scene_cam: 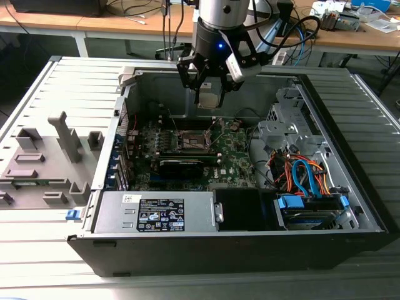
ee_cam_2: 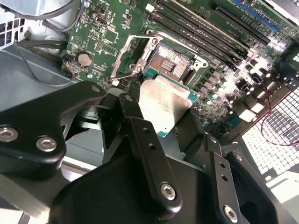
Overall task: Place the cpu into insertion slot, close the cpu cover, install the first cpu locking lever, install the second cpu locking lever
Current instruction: 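Place the cpu into insertion slot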
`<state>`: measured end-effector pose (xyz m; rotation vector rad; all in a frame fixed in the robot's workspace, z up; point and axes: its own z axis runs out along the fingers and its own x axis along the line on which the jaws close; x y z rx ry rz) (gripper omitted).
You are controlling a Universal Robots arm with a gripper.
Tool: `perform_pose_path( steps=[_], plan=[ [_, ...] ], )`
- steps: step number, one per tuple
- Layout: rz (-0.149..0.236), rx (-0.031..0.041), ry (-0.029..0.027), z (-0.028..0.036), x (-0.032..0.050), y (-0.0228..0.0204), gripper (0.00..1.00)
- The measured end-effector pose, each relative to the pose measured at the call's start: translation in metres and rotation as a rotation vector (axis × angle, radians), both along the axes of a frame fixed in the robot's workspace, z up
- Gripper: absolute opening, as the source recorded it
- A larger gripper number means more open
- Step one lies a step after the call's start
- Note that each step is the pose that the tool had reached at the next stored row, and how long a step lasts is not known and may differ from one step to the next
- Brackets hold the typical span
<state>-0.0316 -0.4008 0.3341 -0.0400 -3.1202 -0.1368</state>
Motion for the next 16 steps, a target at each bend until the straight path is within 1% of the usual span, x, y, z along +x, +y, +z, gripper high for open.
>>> perform_pose_path(
  steps=[3, 8, 16],
  plan=[
    [0.0, -0.0001, 0.0, -0.0004, 0.0, -0.0014, 0.55],
    [0.0, -0.0002, 0.0001, -0.0016, 0.0, -0.0052, 0.55],
    [0.0, -0.0001, 0.0, -0.0025, 0.0, -0.0085, 0.55]
  ],
)
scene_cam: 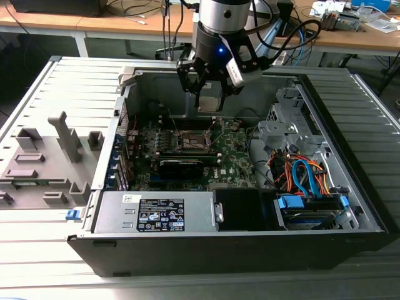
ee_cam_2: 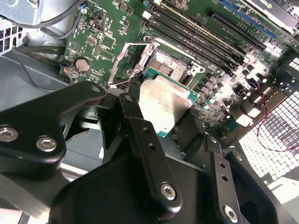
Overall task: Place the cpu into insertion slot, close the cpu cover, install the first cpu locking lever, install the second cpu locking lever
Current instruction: 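Place the cpu into insertion slot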
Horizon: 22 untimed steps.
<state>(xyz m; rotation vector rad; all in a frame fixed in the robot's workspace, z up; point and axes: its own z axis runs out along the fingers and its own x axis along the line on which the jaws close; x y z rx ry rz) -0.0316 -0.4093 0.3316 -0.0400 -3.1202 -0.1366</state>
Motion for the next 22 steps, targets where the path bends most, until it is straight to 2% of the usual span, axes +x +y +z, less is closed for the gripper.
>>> perform_pose_path(
  steps=[22],
  plan=[
    [0.0, 0.0, 0.0, -0.0027, 0.0, -0.0103, 0.55]
  ],
)
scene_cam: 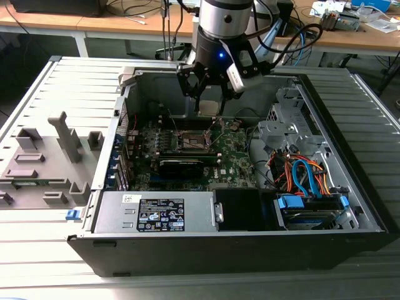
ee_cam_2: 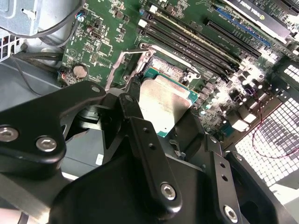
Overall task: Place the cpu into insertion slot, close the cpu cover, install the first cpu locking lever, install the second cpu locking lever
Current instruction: 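Place the cpu into insertion slot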
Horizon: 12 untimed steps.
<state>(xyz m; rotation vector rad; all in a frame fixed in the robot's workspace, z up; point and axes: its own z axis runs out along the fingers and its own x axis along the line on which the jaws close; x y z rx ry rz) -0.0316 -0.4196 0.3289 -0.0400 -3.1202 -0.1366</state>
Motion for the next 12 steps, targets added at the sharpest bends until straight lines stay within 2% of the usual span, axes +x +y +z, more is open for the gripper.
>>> perform_pose_path(
  steps=[12],
  plan=[
    [0.0, 0.0, 0.0, -0.0017, 0.0, -0.0066, 0.55]
  ],
)
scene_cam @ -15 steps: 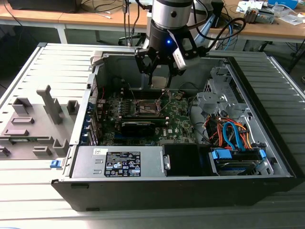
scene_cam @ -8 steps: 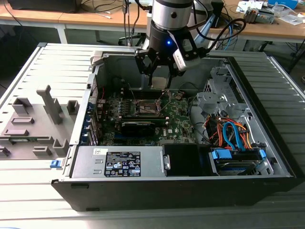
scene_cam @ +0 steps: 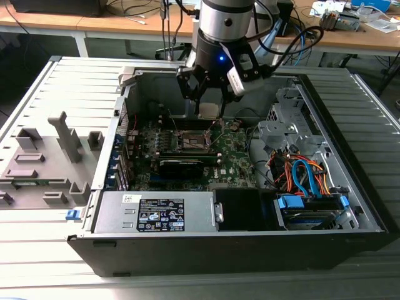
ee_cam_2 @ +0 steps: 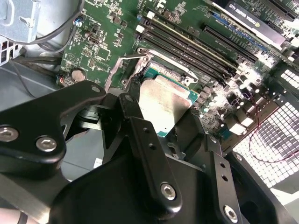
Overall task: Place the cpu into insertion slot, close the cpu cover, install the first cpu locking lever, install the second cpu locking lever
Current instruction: 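Place the cpu into insertion slot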
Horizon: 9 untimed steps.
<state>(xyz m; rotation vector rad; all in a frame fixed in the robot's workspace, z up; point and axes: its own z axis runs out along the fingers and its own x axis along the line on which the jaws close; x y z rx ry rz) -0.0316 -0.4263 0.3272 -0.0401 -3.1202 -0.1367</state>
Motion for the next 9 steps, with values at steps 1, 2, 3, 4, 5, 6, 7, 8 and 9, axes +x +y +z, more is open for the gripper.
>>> perform_pose_path(
  steps=[1, 2, 3, 4, 5, 6, 7, 8, 9],
  plan=[
    [0.0, 0.0, 0.0, -0.0001, 0.0, -0.0003, 0.55],
    [0.0, 0.0, 0.0, -0.0002, 0.0, -0.0007, 0.55],
    [0.0, 0.0, 0.0, -0.0003, 0.0, -0.0011, 0.55],
    [0.0, 0.0, 0.0, -0.0004, 0.0, -0.0015, 0.55],
    [0.0, 0.0, 0.0, -0.0005, 0.0, -0.0019, 0.55],
    [0.0, 0.0, 0.0, -0.0006, 0.0, -0.0022, 0.55],
    [0.0, 0.0, 0.0, -0.0007, 0.0, -0.0026, 0.55],
    [0.0, 0.0, 0.0, -0.0008, 0.0, -0.0029, 0.55],
    [0.0, -0.0001, 0.0, -0.0008, 0.0, -0.0032, 0.55]
  ],
)
